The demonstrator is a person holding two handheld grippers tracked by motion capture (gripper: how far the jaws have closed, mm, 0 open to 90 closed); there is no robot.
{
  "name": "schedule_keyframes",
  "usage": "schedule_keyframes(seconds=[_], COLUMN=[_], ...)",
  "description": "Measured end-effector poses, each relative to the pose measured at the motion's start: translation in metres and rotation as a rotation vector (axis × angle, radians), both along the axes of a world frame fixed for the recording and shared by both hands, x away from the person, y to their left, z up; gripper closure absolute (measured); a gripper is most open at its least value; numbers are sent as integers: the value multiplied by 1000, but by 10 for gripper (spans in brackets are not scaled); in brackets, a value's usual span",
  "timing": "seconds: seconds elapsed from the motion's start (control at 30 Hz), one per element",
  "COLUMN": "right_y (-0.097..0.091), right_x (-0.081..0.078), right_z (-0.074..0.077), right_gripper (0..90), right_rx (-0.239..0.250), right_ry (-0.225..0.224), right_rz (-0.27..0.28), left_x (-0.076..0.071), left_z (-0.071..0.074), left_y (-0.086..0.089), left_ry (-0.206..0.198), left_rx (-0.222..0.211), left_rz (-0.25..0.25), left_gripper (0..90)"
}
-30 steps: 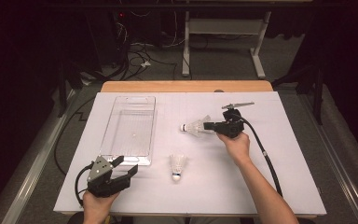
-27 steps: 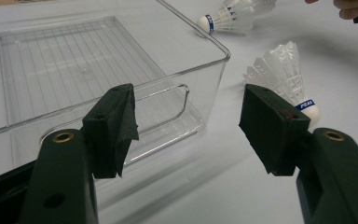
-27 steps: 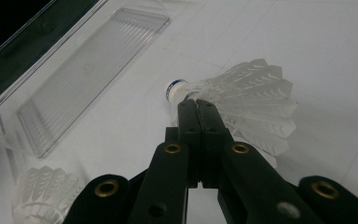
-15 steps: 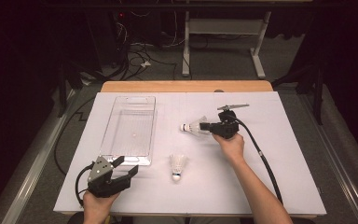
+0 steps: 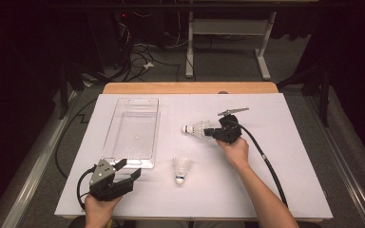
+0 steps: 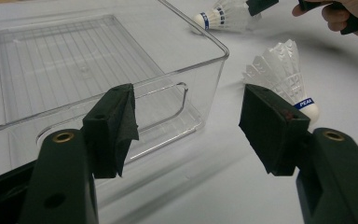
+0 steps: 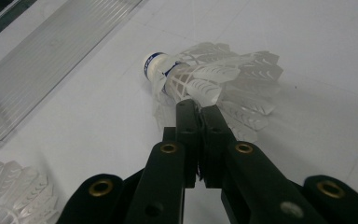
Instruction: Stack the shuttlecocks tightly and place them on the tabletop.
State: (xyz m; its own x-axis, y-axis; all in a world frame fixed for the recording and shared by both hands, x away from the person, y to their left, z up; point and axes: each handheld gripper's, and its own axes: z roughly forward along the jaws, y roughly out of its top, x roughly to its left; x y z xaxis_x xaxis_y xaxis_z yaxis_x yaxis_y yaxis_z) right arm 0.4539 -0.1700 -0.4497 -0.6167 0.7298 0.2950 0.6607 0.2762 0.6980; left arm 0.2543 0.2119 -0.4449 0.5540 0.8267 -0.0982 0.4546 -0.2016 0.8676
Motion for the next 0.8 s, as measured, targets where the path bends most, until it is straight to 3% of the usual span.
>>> schedule_keyframes(seconds=[0.5,0.8], right_y=[-5,-7], right_x=[-1,-4], right_z=[3,7], right_gripper=[674,589], right_rx=[-16,-57], right_ry=[-2,-20], right_rz=[-16,-15], left_x=[0,0], left_z=[0,0], left_y=[0,0], left_ry=[1,1], left_rx=[-1,-1], left_rz=[3,2], left_gripper=[370,369])
